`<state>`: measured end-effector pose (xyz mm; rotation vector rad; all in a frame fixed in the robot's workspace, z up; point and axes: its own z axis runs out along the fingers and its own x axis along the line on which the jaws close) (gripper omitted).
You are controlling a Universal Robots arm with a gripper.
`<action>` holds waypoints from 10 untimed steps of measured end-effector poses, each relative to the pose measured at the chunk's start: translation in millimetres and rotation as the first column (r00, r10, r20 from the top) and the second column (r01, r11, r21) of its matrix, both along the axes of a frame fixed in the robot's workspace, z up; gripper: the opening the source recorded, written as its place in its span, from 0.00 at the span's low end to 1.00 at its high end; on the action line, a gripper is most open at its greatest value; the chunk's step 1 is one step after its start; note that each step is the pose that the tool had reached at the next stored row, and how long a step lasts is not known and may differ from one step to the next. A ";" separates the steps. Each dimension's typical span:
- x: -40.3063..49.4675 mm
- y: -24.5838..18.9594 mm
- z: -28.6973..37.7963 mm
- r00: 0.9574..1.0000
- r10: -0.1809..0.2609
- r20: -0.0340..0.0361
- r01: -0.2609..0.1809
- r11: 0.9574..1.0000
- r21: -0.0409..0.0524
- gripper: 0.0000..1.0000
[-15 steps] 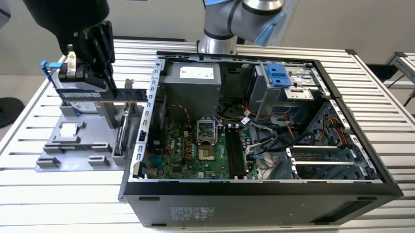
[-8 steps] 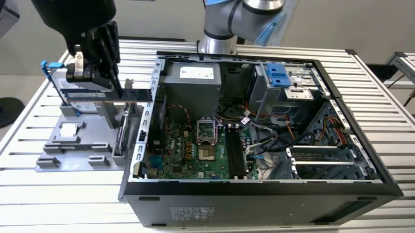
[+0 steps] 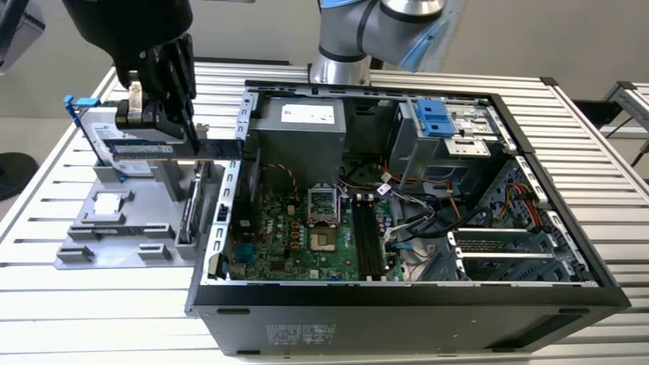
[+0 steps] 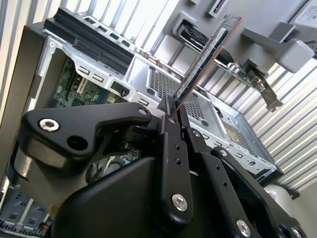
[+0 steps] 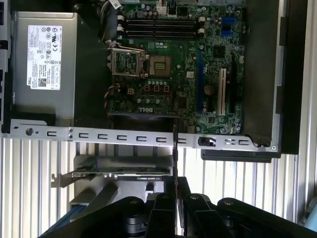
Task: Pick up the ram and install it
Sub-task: 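Pick up the ram and move it above insertion slot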
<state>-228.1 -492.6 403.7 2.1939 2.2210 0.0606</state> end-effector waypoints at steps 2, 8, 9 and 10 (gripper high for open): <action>1.5 0.0 0.0 1.000 0.000 0.000 0.000 1.000 0.000 0.00; 8.4 0.0 0.0 1.000 0.000 0.000 0.000 1.000 0.000 0.00; 9.5 0.0 0.0 1.000 0.000 0.000 0.000 1.000 0.000 0.00; 10.6 0.0 0.0 1.000 0.000 0.000 0.000 1.000 0.000 0.00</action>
